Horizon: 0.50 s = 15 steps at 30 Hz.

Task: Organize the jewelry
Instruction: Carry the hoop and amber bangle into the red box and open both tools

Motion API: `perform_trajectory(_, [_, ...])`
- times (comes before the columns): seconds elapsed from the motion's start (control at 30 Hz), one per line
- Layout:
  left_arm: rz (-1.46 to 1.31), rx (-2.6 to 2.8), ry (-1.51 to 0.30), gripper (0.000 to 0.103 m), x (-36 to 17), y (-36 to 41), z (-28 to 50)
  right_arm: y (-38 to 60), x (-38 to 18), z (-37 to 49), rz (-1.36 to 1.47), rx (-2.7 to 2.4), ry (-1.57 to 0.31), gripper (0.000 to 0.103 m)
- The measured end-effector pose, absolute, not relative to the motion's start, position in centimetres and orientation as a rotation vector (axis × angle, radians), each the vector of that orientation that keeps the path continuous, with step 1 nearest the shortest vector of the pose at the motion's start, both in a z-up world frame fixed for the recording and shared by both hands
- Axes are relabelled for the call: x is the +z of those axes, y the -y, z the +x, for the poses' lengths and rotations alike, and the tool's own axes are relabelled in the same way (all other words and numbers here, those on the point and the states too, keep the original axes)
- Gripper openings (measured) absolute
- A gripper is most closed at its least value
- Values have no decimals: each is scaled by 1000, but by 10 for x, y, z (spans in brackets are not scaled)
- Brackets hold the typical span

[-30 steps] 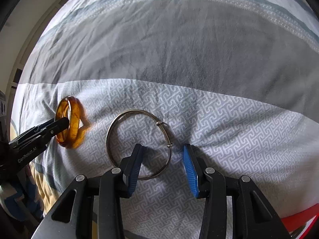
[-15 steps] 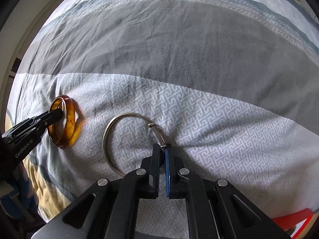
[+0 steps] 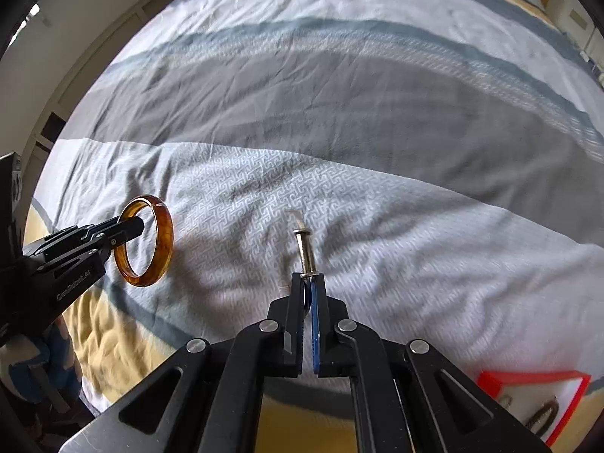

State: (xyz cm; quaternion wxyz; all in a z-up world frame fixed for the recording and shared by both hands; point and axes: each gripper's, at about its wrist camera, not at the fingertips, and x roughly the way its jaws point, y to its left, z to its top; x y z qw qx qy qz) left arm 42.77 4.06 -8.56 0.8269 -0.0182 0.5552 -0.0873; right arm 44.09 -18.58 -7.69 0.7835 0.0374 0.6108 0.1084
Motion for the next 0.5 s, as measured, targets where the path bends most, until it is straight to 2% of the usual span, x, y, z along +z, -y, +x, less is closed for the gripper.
perform_trajectory(0.27, [17,-251,-1151,9,-61,-6,405,246,-43,396,150,175,-1257,3])
perform_trajectory(0.5, [69,-372,-1133,9,-46,57,386,307,-18,344,209,85,-1217,3])
